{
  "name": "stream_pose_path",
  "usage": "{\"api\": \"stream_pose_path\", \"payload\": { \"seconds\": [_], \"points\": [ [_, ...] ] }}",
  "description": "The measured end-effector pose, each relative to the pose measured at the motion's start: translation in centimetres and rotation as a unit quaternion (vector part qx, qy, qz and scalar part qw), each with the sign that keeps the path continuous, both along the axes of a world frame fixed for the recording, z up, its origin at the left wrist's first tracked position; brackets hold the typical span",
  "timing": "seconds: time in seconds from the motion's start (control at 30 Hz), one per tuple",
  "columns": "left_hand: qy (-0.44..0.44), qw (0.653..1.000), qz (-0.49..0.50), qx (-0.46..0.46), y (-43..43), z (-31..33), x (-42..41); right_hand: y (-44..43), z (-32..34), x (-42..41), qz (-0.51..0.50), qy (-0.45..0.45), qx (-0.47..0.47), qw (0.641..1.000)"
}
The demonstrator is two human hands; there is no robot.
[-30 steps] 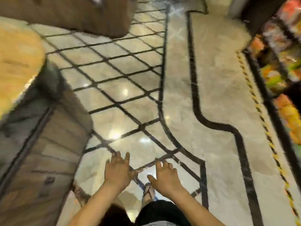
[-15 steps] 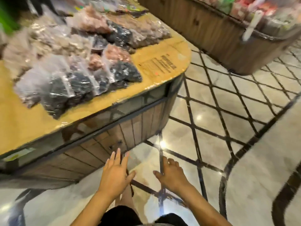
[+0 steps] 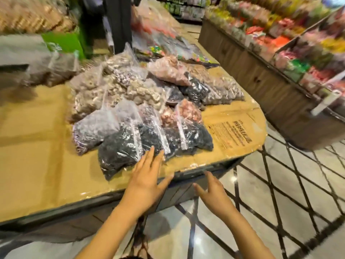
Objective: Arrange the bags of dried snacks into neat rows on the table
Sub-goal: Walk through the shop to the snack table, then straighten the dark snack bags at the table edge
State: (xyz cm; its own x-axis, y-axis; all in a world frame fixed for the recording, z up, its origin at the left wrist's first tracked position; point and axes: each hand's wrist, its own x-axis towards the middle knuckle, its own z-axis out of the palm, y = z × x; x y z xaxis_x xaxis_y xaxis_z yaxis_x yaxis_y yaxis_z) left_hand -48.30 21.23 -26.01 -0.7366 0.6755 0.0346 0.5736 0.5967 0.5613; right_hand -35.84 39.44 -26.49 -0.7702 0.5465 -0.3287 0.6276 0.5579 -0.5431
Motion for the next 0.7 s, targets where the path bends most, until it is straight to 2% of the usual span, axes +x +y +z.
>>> {"api": "stream_pose_path", "payload": {
  "seconds": [0.13,0.23,0.43,0.6,0.7],
  "points": [
    [-0.067,0.998,0.009,-0.017,0.5,1.9,-2.1,1.0,0.3,-3.4,-0.007,0.051,-0.012,0.999],
    [-0.075,0.997,0.023,0.007,1.3,3.4,-3.2,2.3,0.4,-4.9,-0.004,0.067,-0.018,0.998],
    [-0.024,0.998,0.062,0.017,5.6,5.4,-5.8,7.6,1.0,-8.0,-0.006,0.095,-0.016,0.995],
    [0.051,0.991,0.096,-0.077,10.7,5.0,-10.5,13.5,2.0,-12.9,0.009,0.128,-0.024,0.992],
    [0.06,0.984,0.133,-0.101,14.6,5.1,-13.4,17.2,2.6,-15.6,0.027,0.131,-0.02,0.991]
  ]
}}
